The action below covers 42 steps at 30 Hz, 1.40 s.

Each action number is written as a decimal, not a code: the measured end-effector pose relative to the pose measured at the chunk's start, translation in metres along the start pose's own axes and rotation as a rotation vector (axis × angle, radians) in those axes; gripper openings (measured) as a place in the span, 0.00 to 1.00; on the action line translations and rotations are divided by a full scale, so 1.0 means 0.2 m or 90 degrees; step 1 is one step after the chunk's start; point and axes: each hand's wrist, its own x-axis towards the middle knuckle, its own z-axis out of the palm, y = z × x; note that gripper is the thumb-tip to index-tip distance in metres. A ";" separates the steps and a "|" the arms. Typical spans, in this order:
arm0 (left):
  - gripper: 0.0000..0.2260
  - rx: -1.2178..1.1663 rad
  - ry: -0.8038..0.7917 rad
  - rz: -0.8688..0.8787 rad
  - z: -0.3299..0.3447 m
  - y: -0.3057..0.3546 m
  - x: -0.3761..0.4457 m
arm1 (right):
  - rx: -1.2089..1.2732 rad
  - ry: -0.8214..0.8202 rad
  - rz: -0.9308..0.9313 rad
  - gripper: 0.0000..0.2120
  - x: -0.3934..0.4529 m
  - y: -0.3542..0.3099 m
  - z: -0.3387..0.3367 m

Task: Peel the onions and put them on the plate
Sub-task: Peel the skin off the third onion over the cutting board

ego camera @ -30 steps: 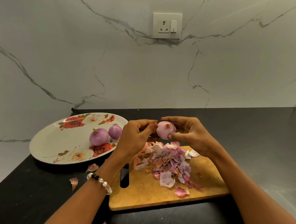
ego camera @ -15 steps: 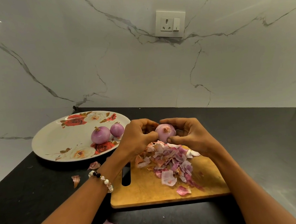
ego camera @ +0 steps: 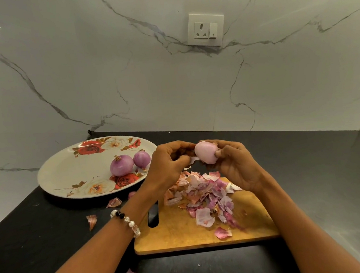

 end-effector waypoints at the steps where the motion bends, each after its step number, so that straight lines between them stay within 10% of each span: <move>1: 0.14 0.009 -0.002 0.003 0.00 0.00 0.00 | 0.010 0.005 0.005 0.18 0.00 -0.01 0.00; 42: 0.12 0.203 0.005 0.070 0.01 0.00 -0.02 | -0.429 -0.138 -0.171 0.24 -0.01 -0.01 -0.02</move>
